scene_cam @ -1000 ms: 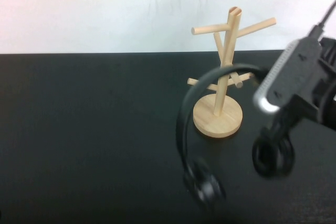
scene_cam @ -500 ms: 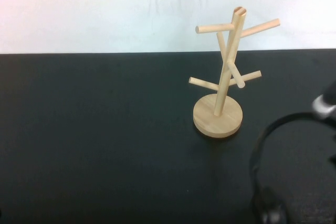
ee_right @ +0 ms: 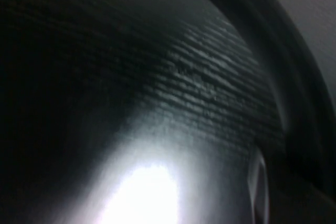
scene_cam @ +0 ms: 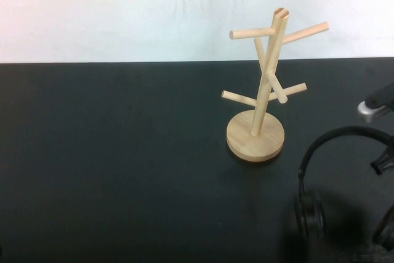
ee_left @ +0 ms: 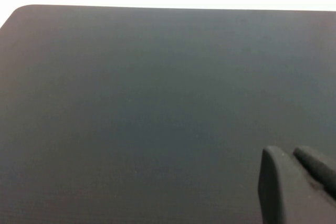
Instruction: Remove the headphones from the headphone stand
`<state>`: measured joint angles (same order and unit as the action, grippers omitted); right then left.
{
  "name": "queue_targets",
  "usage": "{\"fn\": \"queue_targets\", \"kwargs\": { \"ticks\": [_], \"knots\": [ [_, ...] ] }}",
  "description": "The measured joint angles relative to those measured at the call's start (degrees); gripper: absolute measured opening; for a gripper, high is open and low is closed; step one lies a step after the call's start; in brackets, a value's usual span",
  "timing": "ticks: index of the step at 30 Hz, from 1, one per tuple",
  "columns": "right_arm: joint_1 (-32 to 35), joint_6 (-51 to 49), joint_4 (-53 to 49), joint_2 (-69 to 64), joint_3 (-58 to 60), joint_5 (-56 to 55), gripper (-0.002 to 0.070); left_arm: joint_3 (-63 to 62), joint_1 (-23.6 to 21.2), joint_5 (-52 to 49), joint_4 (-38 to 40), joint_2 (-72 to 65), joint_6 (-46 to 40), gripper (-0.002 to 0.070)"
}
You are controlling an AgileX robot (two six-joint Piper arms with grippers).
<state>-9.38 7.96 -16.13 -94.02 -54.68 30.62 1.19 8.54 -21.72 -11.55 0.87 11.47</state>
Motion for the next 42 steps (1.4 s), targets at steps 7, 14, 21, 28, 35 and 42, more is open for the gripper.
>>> {"fn": "queue_targets", "kwargs": {
  "ticks": [7, 14, 21, 28, 35, 42],
  "knots": [
    [0.0, 0.9, 0.6, -7.0, -2.2, -0.3, 0.0042, 0.0, 0.0, 0.0, 0.0, 0.0, 0.0, 0.0002],
    [0.0, -1.3, -0.3, -6.9, -2.2, -0.5, 0.0305, 0.0, 0.0, 0.0, 0.0, 0.0, 0.0, 0.0002],
    [0.0, -5.2, -0.4, 0.1, -2.2, -0.1, 0.0329, 0.0, 0.0, 0.0, 0.0, 0.0, 0.0, 0.0002],
    [0.0, -12.8, -0.1, 14.3, -2.1, 3.1, -0.0007, 0.0, 0.0, 0.0, 0.0, 0.0, 0.0, 0.0002],
    [0.0, -19.5, 6.5, 30.1, 3.0, 4.2, -0.0006, 0.0, 0.0, 0.0, 0.0, 0.0, 0.0, 0.0002],
    [0.0, -17.8, 11.0, 49.2, 14.4, 2.9, -0.0006, 0.0, 0.0, 0.0, 0.0, 0.0, 0.0, 0.0002]
  ]
}}
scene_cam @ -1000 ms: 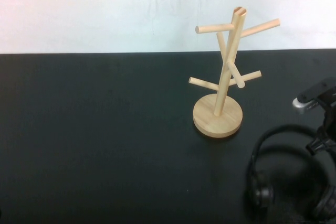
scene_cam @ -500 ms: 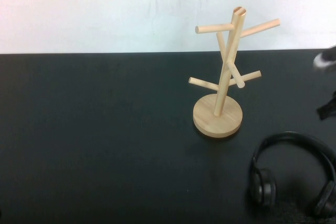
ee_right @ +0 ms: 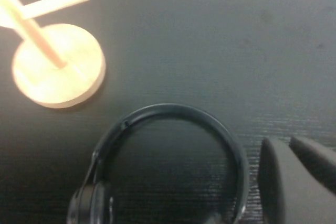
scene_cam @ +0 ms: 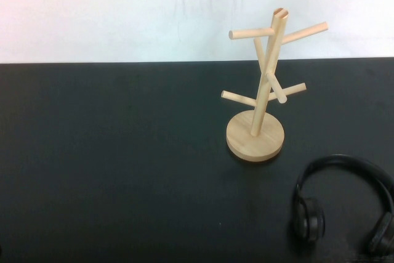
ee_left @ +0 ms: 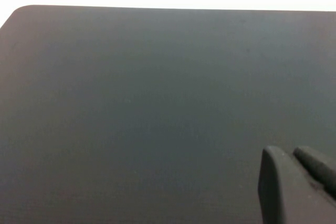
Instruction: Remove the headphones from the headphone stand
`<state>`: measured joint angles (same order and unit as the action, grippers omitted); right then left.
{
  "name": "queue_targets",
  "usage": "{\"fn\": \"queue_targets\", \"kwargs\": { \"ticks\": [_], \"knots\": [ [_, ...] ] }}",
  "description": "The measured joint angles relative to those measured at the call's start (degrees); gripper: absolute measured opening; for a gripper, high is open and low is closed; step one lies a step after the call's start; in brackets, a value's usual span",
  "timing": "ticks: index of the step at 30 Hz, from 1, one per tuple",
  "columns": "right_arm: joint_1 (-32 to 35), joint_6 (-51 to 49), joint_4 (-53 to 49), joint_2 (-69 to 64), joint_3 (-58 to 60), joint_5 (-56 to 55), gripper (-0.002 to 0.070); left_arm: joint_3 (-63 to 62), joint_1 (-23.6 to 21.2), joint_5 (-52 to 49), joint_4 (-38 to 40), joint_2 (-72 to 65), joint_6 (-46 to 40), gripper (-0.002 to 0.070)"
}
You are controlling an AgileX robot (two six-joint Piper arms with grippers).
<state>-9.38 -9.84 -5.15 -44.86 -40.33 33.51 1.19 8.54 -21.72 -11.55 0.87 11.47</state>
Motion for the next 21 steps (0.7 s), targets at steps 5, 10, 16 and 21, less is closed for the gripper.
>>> {"fn": "queue_targets", "kwargs": {
  "ticks": [5, 10, 16, 21],
  "knots": [
    [0.0, 0.7, -0.1, 15.6, 7.1, -3.4, -0.0006, 0.0, 0.0, 0.0, 0.0, 0.0, 0.0, 0.0002],
    [0.0, 0.7, 0.0, 27.9, 14.5, -11.3, -0.0006, 0.0, 0.0, 0.0, 0.0, 0.0, 0.0, 0.0002],
    [0.0, 0.7, -0.1, 32.4, 16.6, -13.5, -0.0006, 0.0, 0.0, 0.0, 0.0, 0.0, 0.0, 0.0002],
    [0.0, 0.7, -0.1, 32.4, 16.6, -13.4, -0.0006, 0.0, 0.0, 0.0, 0.0, 0.0, 0.0, 0.0002]
  ]
}}
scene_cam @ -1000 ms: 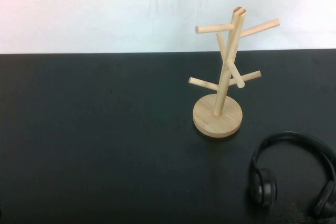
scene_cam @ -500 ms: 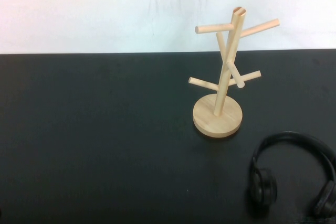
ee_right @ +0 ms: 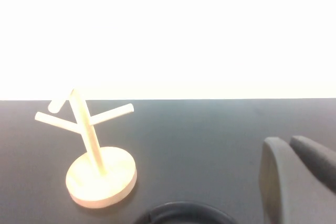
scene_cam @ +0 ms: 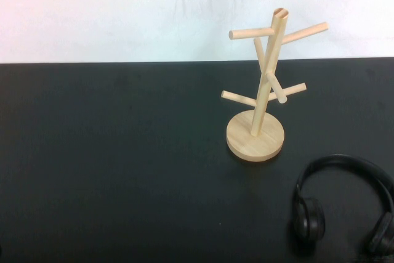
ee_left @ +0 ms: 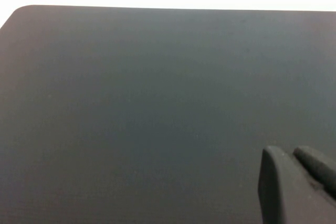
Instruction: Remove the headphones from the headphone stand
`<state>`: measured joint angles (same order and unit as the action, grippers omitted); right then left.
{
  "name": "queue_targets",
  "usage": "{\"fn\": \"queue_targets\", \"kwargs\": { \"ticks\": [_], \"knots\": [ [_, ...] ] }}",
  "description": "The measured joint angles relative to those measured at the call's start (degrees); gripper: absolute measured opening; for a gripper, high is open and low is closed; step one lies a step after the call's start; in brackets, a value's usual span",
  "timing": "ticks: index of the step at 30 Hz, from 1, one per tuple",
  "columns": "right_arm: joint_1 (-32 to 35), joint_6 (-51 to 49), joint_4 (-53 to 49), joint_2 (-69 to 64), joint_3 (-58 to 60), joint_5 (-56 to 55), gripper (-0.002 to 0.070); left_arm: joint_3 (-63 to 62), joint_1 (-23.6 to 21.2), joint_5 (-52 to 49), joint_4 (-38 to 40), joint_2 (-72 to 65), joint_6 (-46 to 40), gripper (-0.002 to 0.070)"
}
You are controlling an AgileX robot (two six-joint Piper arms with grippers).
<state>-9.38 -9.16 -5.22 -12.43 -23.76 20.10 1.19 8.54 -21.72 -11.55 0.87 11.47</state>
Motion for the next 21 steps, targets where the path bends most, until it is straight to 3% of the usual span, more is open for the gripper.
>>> {"fn": "queue_targets", "kwargs": {
  "ticks": [16, 21],
  "knots": [
    [0.2, 1.1, -4.9, 0.0, 0.3, 0.1, -0.0006, 0.0, 0.0, 0.0, 0.0, 0.0, 0.0, 0.0002],
    [4.6, -0.3, -4.5, 2.8, 2.7, 1.3, -0.0006, 0.0, 0.0, 0.0, 0.0, 0.0, 0.0, 0.0002]
  ]
}}
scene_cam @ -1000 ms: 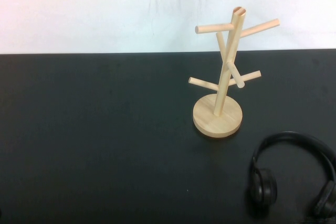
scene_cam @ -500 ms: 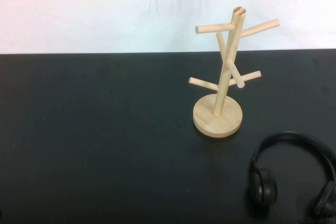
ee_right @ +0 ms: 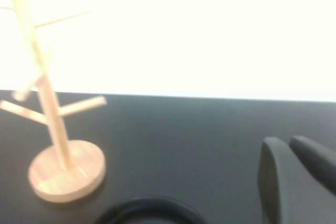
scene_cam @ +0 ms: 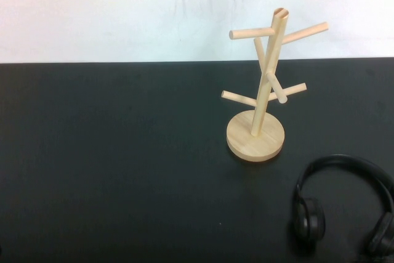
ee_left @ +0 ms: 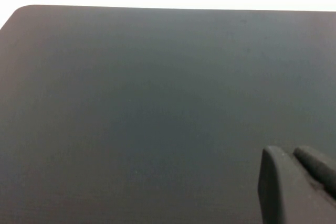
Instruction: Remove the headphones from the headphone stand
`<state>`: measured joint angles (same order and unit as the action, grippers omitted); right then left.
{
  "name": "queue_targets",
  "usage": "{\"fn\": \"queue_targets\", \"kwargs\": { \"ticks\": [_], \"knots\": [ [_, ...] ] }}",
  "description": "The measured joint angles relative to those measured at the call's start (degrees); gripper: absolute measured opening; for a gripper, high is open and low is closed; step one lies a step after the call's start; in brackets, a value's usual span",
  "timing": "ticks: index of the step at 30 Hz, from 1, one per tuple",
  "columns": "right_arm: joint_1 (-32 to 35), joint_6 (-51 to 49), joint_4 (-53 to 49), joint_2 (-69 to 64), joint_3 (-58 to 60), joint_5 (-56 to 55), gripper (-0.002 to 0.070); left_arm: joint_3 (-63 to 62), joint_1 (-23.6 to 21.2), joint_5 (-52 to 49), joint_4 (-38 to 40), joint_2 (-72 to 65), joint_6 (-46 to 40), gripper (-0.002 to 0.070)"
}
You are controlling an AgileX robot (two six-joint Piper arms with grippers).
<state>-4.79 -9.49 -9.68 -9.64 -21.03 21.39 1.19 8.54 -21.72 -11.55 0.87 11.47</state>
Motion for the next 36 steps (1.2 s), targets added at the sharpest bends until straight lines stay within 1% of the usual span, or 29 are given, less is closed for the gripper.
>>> {"fn": "queue_targets", "kwargs": {
  "ticks": [6, 11, 13, 16, 36],
  "knots": [
    [5.2, 0.0, -0.3, 6.3, 7.9, 0.0, -0.0006, 0.0, 0.0, 0.0, 0.0, 0.0, 0.0, 0.0002],
    [5.7, 0.0, -0.4, 12.0, 19.0, 0.0, -0.0006, 0.0, 0.0, 0.0, 0.0, 0.0, 0.0, 0.0002],
    [5.7, 0.3, -0.7, 11.8, 23.1, -2.6, -0.0006, 0.0, 0.0, 0.0, 0.0, 0.0, 0.0, 0.0002],
    [5.7, 0.4, -0.8, 12.0, 22.5, -4.3, -0.0006, 0.0, 0.0, 0.0, 0.0, 0.0, 0.0, 0.0002],
    [5.7, 0.4, -0.8, 11.9, 22.5, -4.2, -0.0006, 0.0, 0.0, 0.0, 0.0, 0.0, 0.0, 0.0002]
  ]
}}
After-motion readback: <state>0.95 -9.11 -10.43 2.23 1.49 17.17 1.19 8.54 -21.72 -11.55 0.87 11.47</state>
